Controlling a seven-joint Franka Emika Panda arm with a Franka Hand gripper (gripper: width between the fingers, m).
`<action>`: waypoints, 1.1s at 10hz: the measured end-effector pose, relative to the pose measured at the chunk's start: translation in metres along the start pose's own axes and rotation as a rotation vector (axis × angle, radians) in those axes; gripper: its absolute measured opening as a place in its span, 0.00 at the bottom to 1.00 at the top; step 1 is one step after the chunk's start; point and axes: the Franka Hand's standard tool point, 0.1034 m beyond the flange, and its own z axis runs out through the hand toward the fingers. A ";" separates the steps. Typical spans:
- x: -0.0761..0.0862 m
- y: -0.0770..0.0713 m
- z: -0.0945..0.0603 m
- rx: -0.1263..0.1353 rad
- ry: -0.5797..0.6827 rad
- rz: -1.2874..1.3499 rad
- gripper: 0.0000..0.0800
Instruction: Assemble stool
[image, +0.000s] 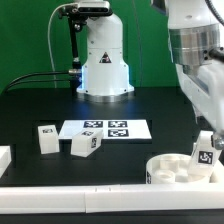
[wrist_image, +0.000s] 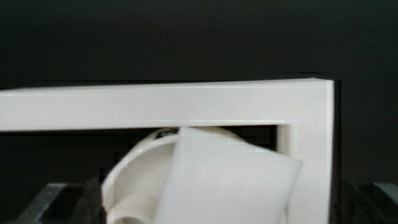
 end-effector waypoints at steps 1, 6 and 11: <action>0.001 -0.002 -0.004 -0.003 -0.003 -0.144 0.81; -0.010 0.002 0.000 -0.032 0.021 -0.612 0.81; -0.015 0.003 0.001 -0.044 0.032 -1.268 0.81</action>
Offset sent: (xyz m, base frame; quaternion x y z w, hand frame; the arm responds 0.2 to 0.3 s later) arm 0.0000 0.0000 0.0000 0.0000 0.0000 -0.1296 0.9916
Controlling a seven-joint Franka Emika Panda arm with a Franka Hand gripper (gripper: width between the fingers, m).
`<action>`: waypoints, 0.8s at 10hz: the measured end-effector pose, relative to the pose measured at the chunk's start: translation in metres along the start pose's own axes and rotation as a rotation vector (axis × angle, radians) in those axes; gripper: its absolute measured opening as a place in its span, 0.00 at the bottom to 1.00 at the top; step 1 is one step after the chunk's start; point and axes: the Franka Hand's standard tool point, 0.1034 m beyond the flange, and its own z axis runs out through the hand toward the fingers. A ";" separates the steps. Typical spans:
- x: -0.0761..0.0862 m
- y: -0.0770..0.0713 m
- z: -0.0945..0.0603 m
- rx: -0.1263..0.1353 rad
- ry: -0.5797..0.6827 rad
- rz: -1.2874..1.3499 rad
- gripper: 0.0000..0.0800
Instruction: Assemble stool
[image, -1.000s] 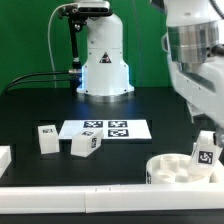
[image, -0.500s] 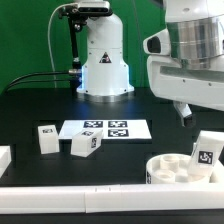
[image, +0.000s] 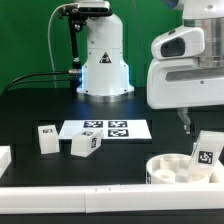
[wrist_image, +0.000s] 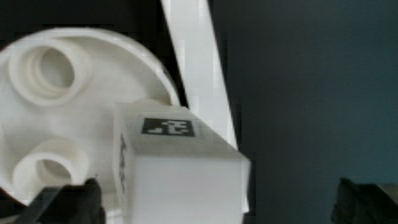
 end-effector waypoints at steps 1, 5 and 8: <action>0.000 0.001 0.000 0.000 0.000 -0.045 0.81; 0.005 0.003 -0.002 -0.069 0.010 -0.709 0.81; 0.006 0.007 -0.001 -0.080 0.001 -0.883 0.81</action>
Offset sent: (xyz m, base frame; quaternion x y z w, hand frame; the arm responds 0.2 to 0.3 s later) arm -0.0055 0.0061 0.0072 -0.0318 0.0196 -0.4265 0.9037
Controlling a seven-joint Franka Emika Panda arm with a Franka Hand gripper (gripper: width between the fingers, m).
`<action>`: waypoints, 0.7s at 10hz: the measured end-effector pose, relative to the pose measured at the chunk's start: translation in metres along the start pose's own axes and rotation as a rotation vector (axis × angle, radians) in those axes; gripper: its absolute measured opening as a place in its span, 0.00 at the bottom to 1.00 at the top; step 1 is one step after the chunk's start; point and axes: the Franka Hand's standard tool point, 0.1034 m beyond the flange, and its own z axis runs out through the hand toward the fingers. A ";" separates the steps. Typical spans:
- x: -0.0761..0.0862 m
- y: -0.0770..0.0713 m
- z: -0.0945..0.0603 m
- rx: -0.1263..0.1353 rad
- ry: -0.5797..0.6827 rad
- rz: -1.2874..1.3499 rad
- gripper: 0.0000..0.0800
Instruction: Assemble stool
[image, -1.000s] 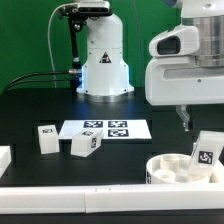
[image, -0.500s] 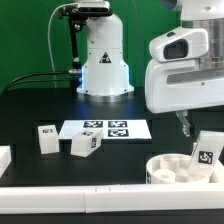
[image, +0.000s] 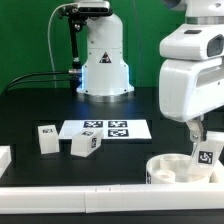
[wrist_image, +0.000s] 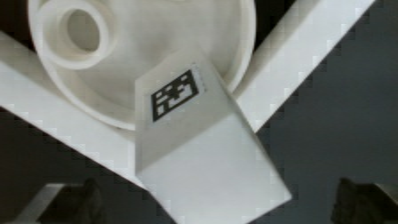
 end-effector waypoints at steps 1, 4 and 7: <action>-0.001 0.001 0.000 -0.002 -0.002 -0.073 0.81; -0.006 0.001 0.012 -0.004 -0.028 -0.271 0.81; -0.004 -0.003 0.029 -0.004 -0.026 -0.277 0.81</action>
Offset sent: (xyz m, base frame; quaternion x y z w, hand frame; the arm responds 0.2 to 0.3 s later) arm 0.0004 0.0053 -0.0171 0.0026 -0.0020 -0.2335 0.9723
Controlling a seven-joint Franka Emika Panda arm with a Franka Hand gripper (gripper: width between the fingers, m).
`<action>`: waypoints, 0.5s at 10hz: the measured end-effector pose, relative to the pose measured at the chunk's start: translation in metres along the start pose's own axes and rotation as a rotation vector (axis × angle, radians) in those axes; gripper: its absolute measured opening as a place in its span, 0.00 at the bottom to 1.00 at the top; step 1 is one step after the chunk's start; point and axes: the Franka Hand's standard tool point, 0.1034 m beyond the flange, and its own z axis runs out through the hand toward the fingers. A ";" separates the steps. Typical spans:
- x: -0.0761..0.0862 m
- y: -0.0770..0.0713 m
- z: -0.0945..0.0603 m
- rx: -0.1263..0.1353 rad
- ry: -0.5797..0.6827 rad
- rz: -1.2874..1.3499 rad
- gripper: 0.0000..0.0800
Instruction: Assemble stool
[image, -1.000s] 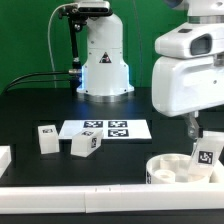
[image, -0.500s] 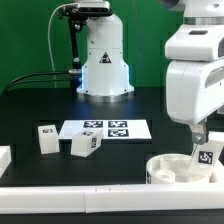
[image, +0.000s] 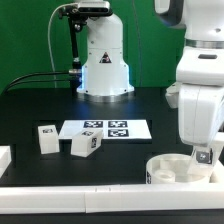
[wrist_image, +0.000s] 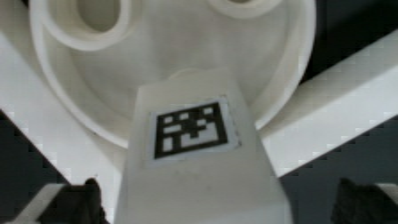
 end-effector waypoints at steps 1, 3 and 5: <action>-0.001 0.002 0.000 -0.001 0.000 0.004 0.70; -0.002 0.003 0.000 -0.001 0.000 0.019 0.52; -0.005 0.006 -0.002 0.006 -0.006 0.089 0.42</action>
Offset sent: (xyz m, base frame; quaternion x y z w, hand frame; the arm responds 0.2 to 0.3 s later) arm 0.0000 0.0000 0.0000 0.0000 0.0000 0.0000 1.0000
